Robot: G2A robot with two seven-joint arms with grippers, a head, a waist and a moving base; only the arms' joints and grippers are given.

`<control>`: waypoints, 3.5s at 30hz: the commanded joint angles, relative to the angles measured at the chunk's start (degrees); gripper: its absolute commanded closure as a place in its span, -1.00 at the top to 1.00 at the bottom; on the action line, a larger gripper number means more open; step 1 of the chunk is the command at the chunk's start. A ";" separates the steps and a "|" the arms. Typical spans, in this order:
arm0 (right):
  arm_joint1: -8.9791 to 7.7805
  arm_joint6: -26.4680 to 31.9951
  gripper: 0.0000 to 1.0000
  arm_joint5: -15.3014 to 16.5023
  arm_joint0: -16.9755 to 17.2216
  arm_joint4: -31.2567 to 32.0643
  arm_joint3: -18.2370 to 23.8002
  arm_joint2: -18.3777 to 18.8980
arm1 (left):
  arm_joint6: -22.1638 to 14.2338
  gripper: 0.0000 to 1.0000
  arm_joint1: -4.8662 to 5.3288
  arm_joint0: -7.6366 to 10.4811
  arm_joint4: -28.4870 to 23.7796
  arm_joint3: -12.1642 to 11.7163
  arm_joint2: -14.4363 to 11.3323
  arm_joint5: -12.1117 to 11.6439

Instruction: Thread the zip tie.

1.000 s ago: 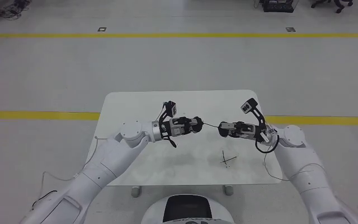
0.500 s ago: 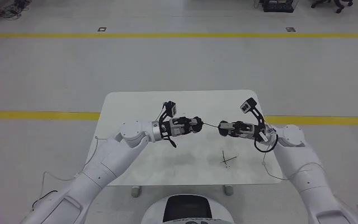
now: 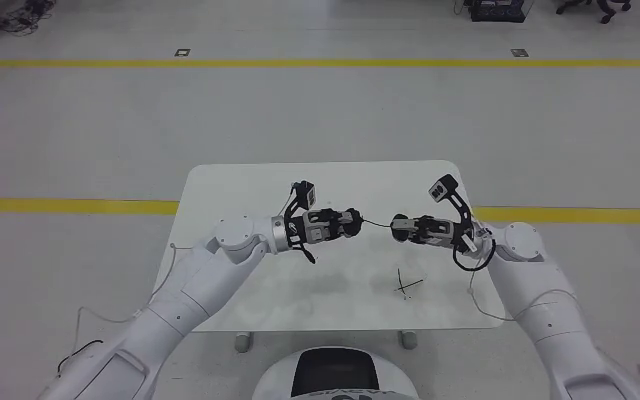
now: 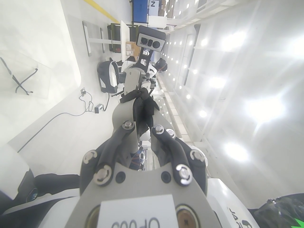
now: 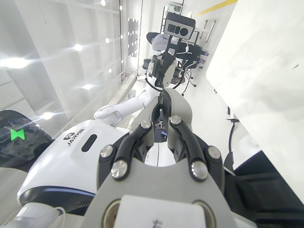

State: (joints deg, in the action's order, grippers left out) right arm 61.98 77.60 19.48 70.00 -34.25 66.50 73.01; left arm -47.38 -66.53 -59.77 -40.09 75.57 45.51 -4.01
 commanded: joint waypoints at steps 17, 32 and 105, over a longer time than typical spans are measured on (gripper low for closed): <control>-0.56 2.04 -1.00 -0.98 -1.72 -1.70 -2.36 -1.28 | -0.67 1.00 -0.11 1.29 3.04 -0.82 0.01 -0.02; -1.06 2.04 -1.00 -1.43 -0.94 -6.21 -0.15 -3.76 | -2.82 1.00 -1.20 3.40 3.16 -0.97 -2.86 3.18; -1.74 0.96 -1.00 -5.97 -3.14 -7.14 -1.22 -10.30 | -7.45 -0.74 -2.20 2.68 1.68 -2.20 -3.53 2.70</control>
State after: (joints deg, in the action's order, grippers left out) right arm 60.23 78.54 13.57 66.86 -41.44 65.26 62.71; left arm -54.77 -68.73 -57.11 -38.44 73.38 41.99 -1.37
